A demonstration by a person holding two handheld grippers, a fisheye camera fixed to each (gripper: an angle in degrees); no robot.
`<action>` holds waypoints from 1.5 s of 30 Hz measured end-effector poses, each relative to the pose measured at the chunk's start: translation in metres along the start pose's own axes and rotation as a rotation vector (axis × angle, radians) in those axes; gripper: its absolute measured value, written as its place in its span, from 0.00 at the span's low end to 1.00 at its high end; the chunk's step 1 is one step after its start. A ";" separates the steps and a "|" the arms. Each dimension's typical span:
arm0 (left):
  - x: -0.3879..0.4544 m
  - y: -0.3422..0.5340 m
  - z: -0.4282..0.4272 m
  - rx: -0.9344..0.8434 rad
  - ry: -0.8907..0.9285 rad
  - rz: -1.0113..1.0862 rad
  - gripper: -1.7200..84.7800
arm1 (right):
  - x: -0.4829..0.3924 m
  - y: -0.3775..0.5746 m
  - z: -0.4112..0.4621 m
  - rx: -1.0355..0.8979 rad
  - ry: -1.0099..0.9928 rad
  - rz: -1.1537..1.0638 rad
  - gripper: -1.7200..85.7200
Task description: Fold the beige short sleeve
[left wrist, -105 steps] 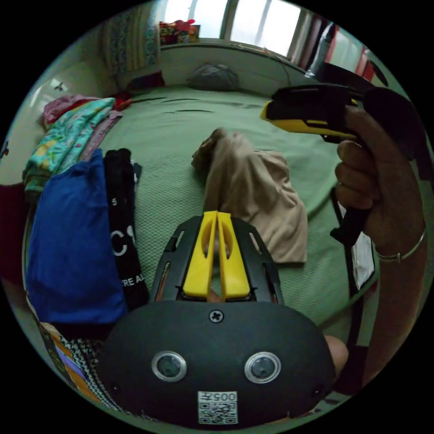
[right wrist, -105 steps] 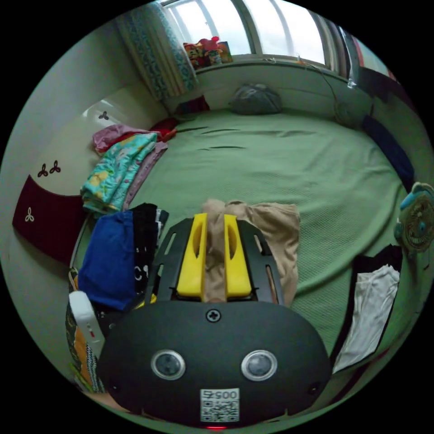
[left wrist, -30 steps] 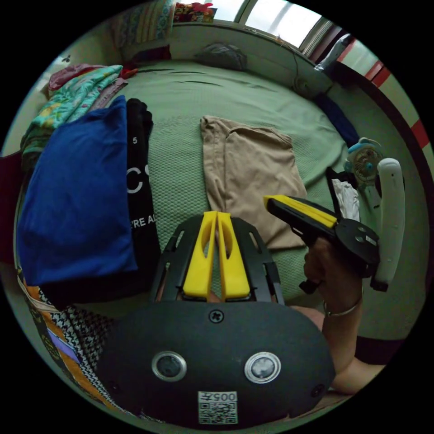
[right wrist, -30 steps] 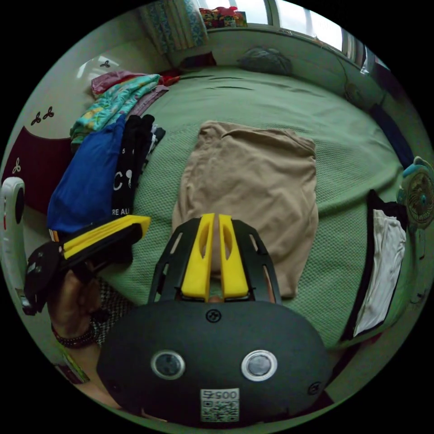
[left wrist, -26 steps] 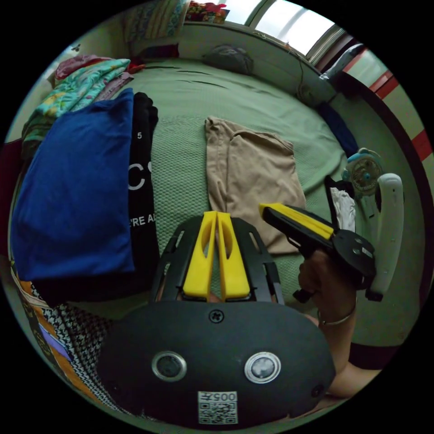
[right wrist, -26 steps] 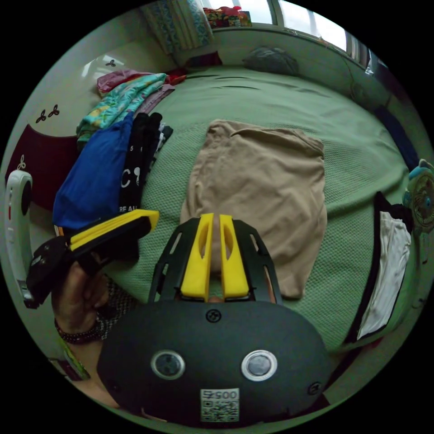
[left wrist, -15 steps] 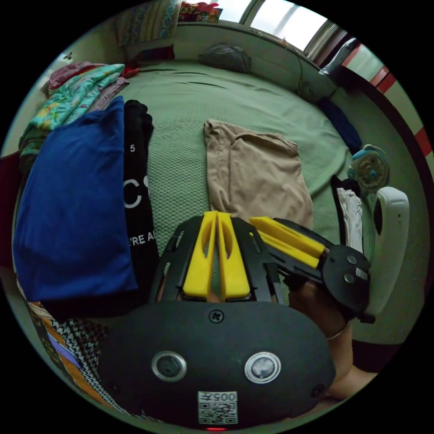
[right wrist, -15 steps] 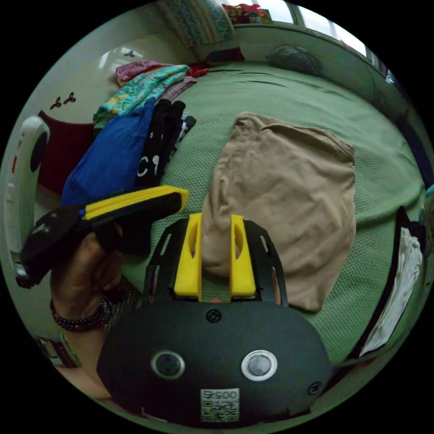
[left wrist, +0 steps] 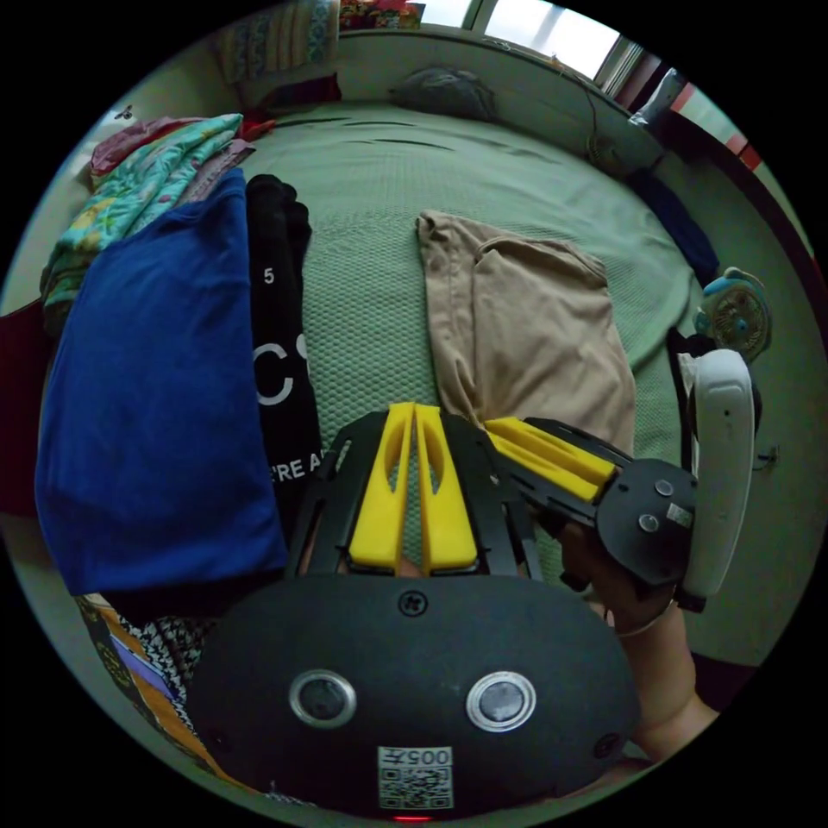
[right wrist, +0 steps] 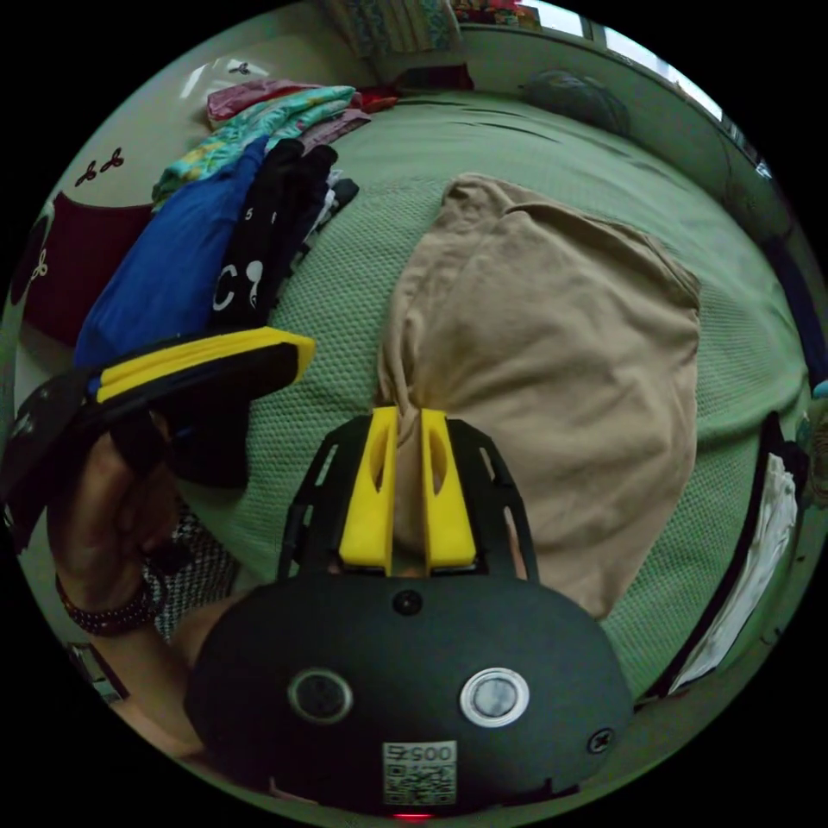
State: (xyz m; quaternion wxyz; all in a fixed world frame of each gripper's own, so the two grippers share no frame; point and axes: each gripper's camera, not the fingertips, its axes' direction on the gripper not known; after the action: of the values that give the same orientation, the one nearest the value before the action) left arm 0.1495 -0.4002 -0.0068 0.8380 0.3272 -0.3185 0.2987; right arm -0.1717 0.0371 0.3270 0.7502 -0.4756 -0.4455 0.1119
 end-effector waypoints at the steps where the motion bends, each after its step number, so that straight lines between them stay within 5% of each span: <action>1: 0.002 -0.002 0.002 -0.002 -0.016 0.010 0.01 | 0.005 -0.001 0.000 -0.002 -0.032 0.019 0.03; 6: 0.006 -0.009 0.013 -0.032 -0.057 0.024 0.01 | 0.023 -0.003 -0.005 -0.018 -0.168 0.056 0.01; 26: 0.029 -0.049 0.052 -0.094 0.086 0.114 0.12 | 0.021 0.009 -0.029 0.064 0.040 0.023 0.01; 45: 0.049 -0.081 0.086 -0.168 0.069 0.145 0.12 | 0.028 0.019 -0.041 0.089 -0.055 -0.024 0.06</action>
State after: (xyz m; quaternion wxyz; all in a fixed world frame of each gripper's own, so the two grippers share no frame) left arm 0.2078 -0.4990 0.0501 0.8492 0.2212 -0.3361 0.3419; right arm -0.1184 0.0383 0.3211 0.7593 -0.4333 -0.4662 0.1358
